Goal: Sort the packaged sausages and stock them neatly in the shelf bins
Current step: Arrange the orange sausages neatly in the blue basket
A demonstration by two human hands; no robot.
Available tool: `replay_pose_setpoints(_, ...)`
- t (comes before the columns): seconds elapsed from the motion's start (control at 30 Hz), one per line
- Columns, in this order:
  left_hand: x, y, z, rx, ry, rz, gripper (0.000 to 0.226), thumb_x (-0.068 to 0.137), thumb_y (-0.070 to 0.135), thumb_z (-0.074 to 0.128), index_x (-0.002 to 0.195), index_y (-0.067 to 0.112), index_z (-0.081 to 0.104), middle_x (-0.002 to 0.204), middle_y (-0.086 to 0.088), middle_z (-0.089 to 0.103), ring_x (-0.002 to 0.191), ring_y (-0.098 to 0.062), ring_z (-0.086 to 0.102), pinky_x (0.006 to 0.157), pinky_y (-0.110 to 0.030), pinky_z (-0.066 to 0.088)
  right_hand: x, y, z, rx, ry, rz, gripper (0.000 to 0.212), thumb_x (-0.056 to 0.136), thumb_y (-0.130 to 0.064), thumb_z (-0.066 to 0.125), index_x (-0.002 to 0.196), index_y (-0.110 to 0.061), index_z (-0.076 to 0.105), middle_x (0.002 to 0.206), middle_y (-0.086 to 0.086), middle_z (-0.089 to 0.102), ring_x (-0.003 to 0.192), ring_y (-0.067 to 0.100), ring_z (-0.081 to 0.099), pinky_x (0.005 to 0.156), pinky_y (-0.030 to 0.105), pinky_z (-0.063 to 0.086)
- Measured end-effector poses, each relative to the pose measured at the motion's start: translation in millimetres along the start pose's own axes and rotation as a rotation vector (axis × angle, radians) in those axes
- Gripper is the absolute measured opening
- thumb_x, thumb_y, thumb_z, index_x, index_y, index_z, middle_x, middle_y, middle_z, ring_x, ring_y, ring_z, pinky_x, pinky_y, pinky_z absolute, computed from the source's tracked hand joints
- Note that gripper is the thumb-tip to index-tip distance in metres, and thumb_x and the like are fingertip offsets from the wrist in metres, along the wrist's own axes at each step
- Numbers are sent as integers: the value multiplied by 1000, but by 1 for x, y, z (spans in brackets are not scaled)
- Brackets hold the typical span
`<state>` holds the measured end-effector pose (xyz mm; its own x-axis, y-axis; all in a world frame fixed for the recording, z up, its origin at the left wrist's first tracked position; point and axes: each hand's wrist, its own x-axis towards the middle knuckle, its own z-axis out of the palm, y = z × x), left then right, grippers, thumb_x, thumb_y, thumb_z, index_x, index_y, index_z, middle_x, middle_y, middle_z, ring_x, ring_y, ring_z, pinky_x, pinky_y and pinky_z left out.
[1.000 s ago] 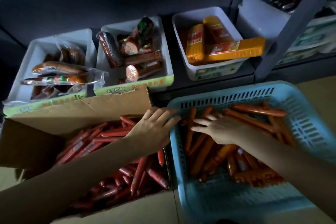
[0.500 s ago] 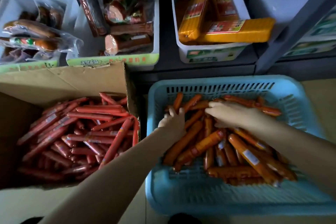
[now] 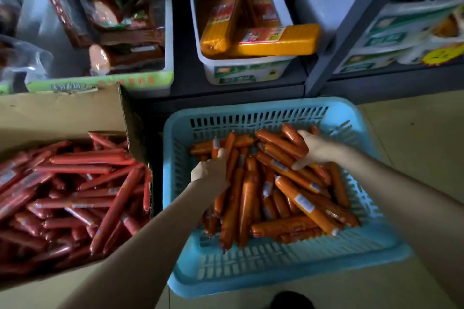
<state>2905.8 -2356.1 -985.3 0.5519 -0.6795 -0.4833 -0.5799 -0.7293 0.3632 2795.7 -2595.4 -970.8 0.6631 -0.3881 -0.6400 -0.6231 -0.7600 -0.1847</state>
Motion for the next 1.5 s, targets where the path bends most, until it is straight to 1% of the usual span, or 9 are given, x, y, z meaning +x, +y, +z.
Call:
replay_pose_setpoints(0.17, -13, 9, -13, -37, 3, -172, 63, 93, 31, 50, 144, 19, 15, 128, -19, 51, 113, -35, 55, 91, -41, 44, -47, -12, 30, 16, 132, -23, 68, 86, -31, 66, 141, -8, 32, 147, 13, 35, 137, 28, 30, 107, 34, 24)
replay_pose_setpoints(0.33, -27, 13, -12, -189, 167, -62, 54, 96, 33, 42, 143, 14, 23, 136, -20, 36, 127, -38, 35, 102, -43, 32, -69, -35, 47, -8, 162, -58, 95, 89, -26, 59, 150, -10, -13, 145, 21, 38, 119, 30, 54, 99, 38, 40)
replay_pose_setpoints(0.47, -30, 14, -4, -321, 329, 58, 50, 94, 23, 45, 142, 14, 33, 142, -12, 38, 131, -32, 35, 106, -42, 32, -86, -68, 66, 114, 233, -290, 112, 83, -36, 65, 146, -16, -25, 159, 11, 9, 143, 25, 23, 114, 35, 25)
replay_pose_setpoints(0.6, -24, 15, -1, -330, 369, 91, 45, 95, 16, 39, 139, 18, 42, 147, -5, 37, 135, -27, 34, 108, -45, 31, -86, -63, 60, 213, 210, -477, 74, 86, -38, 59, 147, -39, 16, 149, -3, 36, 122, 12, 47, 100, 29, 41)
replay_pose_setpoints(0.77, -14, 43, -5, -287, 415, 259, 40, 95, 29, 38, 132, 24, 53, 145, 1, 41, 136, -21, 32, 109, -40, 25, -82, -14, 38, 354, 482, -146, 45, 94, -16, 48, 139, -11, 44, 137, 11, 51, 129, 18, 42, 100, 23, 33)
replay_pose_setpoints(1.03, 7, 107, -13, 362, -170, 201, 65, 88, 64, 38, 140, 25, 42, 158, -2, 8, 144, -33, -5, 108, -51, 26, -67, 24, 68, 204, 115, 271, 80, 92, -4, 48, 152, -20, -4, 152, 20, 18, 123, 33, 47, 86, 31, 46)
replay_pose_setpoints(1.13, 13, 113, -8, 425, -234, 87, 71, 84, 65, 47, 138, 18, 44, 152, -6, 21, 139, -44, 11, 99, -47, 36, -58, 24, 71, 116, 128, 318, 74, 89, -8, 47, 151, -26, 10, 151, 20, 21, 136, 39, 29, 106, 39, 35)
replay_pose_setpoints(1.3, 19, 108, -4, 478, -145, 52, 47, 93, 27, 57, 137, 18, 43, 141, -1, 28, 123, -36, 35, 78, -34, 39, -51, 20, 61, 153, 218, 217, 48, 88, -12, 58, 132, -20, 42, 138, 12, 37, 126, 28, 42, 99, 30, 38)
replay_pose_setpoints(1.5, -9, 83, -7, 444, -70, 113, 53, 96, 35, 49, 142, 15, 35, 147, 2, 23, 125, -35, 36, 90, -37, 44, -49, 36, 43, 235, 199, 124, 29, 92, -2, 47, 116, -13, 57, 119, 12, 58, 116, 30, 53, 89, 28, 40)
